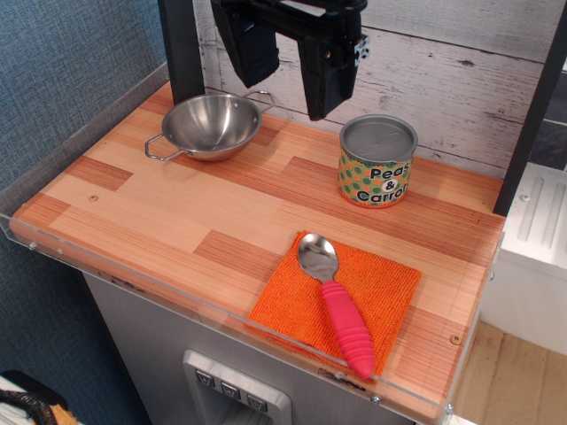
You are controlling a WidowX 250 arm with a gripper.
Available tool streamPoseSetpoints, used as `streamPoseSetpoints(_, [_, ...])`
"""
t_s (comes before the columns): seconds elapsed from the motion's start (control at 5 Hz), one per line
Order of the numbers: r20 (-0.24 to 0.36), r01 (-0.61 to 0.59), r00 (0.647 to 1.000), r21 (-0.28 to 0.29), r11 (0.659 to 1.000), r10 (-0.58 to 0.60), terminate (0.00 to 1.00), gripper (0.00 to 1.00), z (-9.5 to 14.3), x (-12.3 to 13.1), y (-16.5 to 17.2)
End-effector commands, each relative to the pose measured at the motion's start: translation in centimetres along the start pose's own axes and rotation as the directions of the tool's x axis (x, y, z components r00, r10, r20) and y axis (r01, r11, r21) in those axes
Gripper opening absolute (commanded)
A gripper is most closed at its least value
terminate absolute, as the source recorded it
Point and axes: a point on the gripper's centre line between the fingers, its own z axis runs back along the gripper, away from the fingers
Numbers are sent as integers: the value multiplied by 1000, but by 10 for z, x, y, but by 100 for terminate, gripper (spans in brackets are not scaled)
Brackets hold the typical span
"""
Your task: Move red spoon to far left of orange cloth
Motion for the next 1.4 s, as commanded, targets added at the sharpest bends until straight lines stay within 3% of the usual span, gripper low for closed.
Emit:
streamPoseSetpoints(0.0, [0, 0, 1000, 0, 1000, 0, 0, 100, 0, 0, 0])
streamPoseSetpoints(0.2, [-1, -188, 982, 31, 982, 188, 0, 100, -8, -6, -8])
streamPoseSetpoints(0.4, [-30, -345, 938, 12, 939, 345, 0, 100, -20, -7, -17])
streamPoseSetpoints(0.6, [-85, -526, 848, -3, 851, 524, 0, 100, -38, -9, -21])
streamPoseSetpoints(0.8, [-84, -638, 763, 55, 768, 641, 0, 100, -60, -6, -29])
streamPoseSetpoints(1.0, [-114, -674, 725, 86, 733, 680, 0, 100, -89, -3, -38])
streamPoseSetpoints(1.2, [-140, -735, 658, 92, 672, 739, 0, 100, -105, -11, -36])
